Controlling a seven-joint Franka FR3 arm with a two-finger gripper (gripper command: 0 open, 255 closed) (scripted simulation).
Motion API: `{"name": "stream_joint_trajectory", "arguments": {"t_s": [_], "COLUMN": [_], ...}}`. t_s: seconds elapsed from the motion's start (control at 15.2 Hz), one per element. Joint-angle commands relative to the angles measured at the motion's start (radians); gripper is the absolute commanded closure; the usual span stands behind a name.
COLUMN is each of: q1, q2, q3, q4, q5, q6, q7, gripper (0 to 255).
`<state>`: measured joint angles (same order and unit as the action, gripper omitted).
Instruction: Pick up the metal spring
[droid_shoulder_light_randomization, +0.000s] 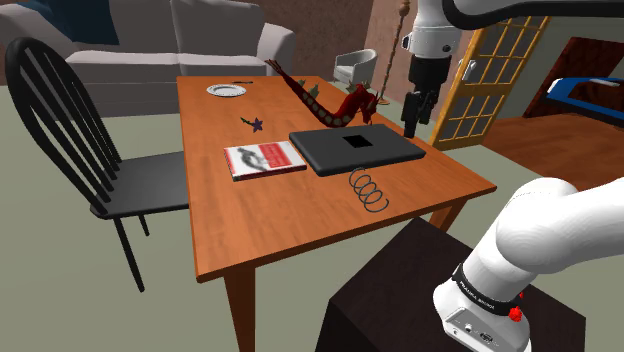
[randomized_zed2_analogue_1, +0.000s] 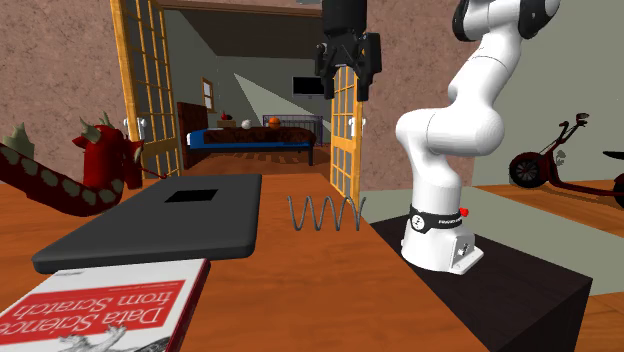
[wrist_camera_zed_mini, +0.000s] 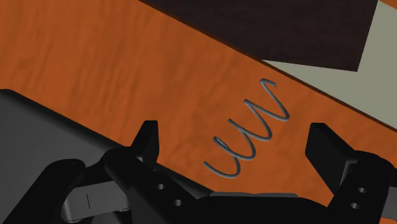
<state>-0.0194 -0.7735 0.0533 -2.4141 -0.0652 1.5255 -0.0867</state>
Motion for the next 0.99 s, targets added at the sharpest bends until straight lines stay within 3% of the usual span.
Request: {"name": "stream_joint_trajectory", "arguments": {"t_s": [0.0, 0.46, 0.92], "q1": [0.000, 0.001, -0.020], "q2": [0.000, 0.130, 0.321], "q3": [0.000, 0.128, 0.233], "q4": [0.000, -0.122, -0.171], "q5": [0.000, -0.015, -0.069], "q6": [0.000, 0.219, 0.413], "q7": [0.000, 0.169, 0.338], "gripper": [0, 0, 0]}}
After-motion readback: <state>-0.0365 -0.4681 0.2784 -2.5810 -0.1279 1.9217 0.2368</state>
